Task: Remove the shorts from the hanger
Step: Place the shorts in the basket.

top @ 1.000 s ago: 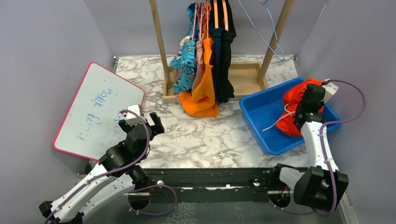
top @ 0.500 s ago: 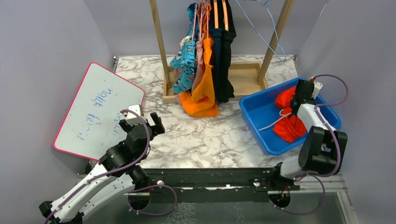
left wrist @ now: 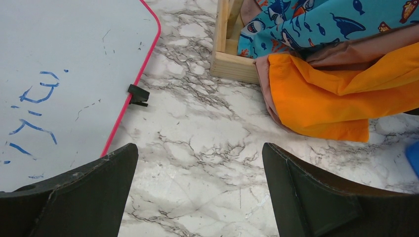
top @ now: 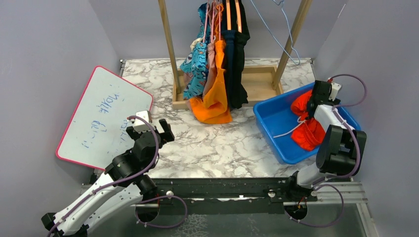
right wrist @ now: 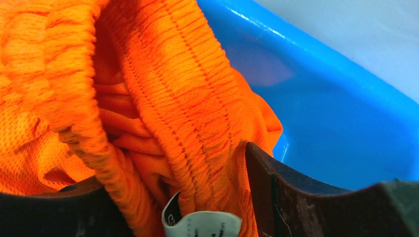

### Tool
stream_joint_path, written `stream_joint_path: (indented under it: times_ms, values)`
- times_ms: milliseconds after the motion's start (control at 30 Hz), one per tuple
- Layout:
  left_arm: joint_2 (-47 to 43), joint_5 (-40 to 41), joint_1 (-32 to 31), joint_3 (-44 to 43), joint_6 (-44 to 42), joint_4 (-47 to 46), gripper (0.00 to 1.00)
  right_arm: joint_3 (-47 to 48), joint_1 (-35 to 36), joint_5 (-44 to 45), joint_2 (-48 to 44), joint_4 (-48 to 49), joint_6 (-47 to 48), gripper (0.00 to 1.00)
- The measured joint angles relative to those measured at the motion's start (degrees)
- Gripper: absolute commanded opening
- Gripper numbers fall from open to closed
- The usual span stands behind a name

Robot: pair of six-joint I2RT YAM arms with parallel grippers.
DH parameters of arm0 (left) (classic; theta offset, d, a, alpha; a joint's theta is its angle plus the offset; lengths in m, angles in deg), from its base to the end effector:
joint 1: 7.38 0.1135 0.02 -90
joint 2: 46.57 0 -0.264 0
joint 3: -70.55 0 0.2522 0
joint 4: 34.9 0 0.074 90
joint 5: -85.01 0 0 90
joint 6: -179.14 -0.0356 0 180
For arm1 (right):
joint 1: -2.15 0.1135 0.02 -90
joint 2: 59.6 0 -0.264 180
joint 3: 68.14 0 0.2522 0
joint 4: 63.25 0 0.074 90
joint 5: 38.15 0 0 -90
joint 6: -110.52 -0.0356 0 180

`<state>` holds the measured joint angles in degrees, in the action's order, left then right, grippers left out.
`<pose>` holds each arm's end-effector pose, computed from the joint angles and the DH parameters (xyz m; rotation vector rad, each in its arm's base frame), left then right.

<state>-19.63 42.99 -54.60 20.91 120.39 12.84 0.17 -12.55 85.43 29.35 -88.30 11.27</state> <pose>0.0914 -0.0598 0.2890 -0.2534 1.8420 -0.1037 0.3080 -0.1012 0.2144 0.7533 2.1904 -0.7374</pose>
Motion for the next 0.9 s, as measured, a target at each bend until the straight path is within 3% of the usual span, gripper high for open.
stream_joint_path:
  times_ms: [200, 367, 600, 733, 900]
  values:
    - [0.1, -0.1, 0.0, 0.0, 0.0, 0.0, 0.99, 2.7, 0.0, -3.1, -2.8, -5.3, -2.3, 0.74]
    - [0.1, -0.2, 0.0, 0.0, 0.0, 0.0, 0.99, 2.8, 0.0, -11.0, -12.6, -9.0, -4.3, 0.74]
    - [0.2, -0.7, 0.0, 0.0, -0.2, 0.0, 0.99, -2.1, 0.0, -32.2, -24.5, -4.0, -6.6, 0.55]
    - [0.4, -1.0, 0.0, 0.0, -0.3, -0.1, 0.99, -4.2, 0.0, -43.6, -18.4, -2.4, -8.0, 0.41]
    - [0.3, -1.0, 0.0, 0.0, -0.3, -0.1, 0.99, -5.9, 0.0, -42.1, -8.0, -3.0, -9.6, 0.44]
